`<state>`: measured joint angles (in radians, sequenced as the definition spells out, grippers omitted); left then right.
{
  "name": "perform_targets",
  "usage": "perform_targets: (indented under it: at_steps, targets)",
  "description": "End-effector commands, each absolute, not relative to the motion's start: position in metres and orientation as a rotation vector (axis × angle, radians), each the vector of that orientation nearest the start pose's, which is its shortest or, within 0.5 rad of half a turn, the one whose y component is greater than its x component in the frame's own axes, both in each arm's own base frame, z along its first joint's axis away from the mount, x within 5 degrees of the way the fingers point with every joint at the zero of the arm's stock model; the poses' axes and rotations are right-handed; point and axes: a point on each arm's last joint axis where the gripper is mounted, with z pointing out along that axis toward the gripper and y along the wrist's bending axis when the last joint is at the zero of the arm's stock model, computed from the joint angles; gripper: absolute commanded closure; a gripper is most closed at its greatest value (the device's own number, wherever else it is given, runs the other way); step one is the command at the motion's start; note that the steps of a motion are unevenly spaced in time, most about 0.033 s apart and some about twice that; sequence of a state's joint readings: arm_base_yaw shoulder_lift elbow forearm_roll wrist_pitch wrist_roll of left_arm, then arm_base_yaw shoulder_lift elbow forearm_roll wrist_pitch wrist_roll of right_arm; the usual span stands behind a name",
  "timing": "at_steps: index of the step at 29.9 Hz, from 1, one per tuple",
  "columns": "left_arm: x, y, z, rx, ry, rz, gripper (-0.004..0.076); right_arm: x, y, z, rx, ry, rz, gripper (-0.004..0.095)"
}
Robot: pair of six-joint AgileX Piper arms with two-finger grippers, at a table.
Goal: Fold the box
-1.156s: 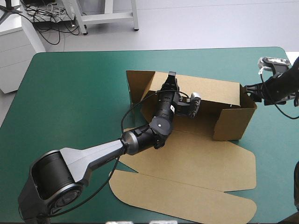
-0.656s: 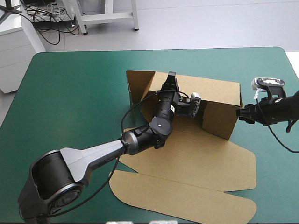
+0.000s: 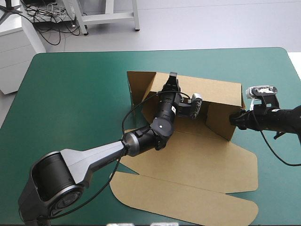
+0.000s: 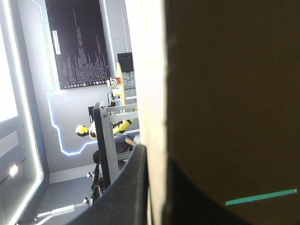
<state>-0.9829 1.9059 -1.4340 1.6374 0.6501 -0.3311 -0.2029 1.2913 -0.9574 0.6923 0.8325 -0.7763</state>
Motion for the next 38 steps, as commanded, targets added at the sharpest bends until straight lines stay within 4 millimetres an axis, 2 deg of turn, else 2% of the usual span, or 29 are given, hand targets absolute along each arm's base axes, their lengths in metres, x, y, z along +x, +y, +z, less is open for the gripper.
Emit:
perform_targets:
  at_steps: [1,11,21,27,31,38]
  targets:
    - [0.283,-0.332,0.295,1.480,1.192,0.805,0.0734,0.261,-0.009,0.317,-0.219,2.245,0.408,0.0400]
    - [0.283,-0.332,0.295,1.479,1.191,0.805,0.0734,0.261,-0.008,0.318,-0.226,2.230,0.423,0.0470]
    - [0.284,-0.332,0.296,1.444,1.208,0.781,0.0734,0.264,-0.005,0.324,-0.135,2.169,0.503,0.0570]
    - [0.284,-0.333,0.297,1.402,1.219,0.754,0.0734,0.270,-0.004,0.310,-0.227,2.221,0.530,0.0684]
    - [0.284,-0.333,0.297,1.398,1.221,0.743,0.0734,0.276,-0.005,0.299,-0.231,2.263,0.547,0.0900]
    - [0.284,-0.333,0.297,1.399,1.221,0.742,0.0734,0.280,-0.007,0.297,-0.210,2.260,0.529,0.0911]
